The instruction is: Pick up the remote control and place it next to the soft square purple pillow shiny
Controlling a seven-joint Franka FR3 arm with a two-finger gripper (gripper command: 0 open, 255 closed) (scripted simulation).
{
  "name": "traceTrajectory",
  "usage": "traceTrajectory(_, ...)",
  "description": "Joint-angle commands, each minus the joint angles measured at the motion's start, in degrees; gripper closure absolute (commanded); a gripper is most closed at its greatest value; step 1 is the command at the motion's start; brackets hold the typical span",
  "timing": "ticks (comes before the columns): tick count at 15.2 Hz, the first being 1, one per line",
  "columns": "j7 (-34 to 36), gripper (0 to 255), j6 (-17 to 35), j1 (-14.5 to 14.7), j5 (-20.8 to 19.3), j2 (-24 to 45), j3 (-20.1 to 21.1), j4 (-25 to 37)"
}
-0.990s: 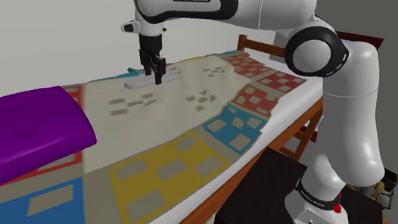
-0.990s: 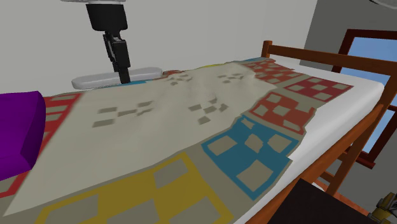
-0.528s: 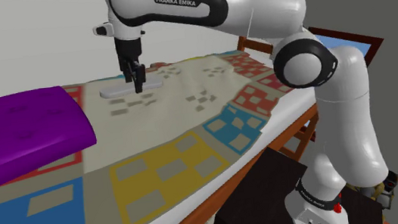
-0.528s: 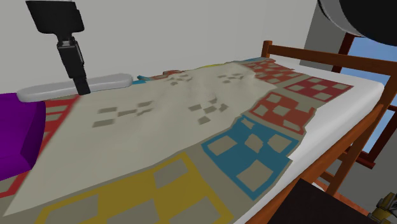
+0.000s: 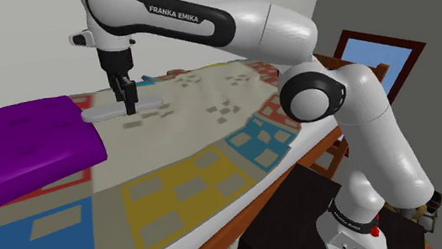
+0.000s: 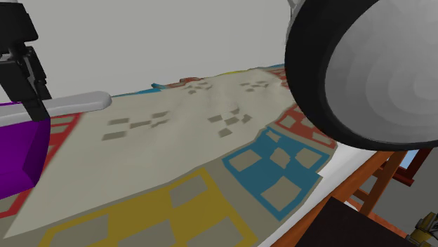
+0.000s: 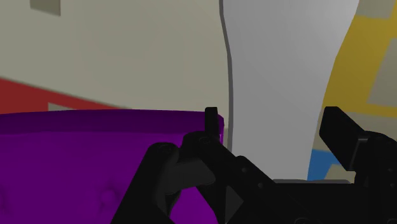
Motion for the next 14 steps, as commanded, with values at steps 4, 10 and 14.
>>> traceTrajectory(4,0.2,255,6.6,0.7,-0.3,-3.9,-0.1,-10.4)
traceTrajectory(10,0.2,255,12.7,1.0,-0.4,-5.9,-0.1,-18.5)
traceTrajectory(14,0.2,255,16.2,1.2,-0.4,-6.6,-0.1,-22.7)
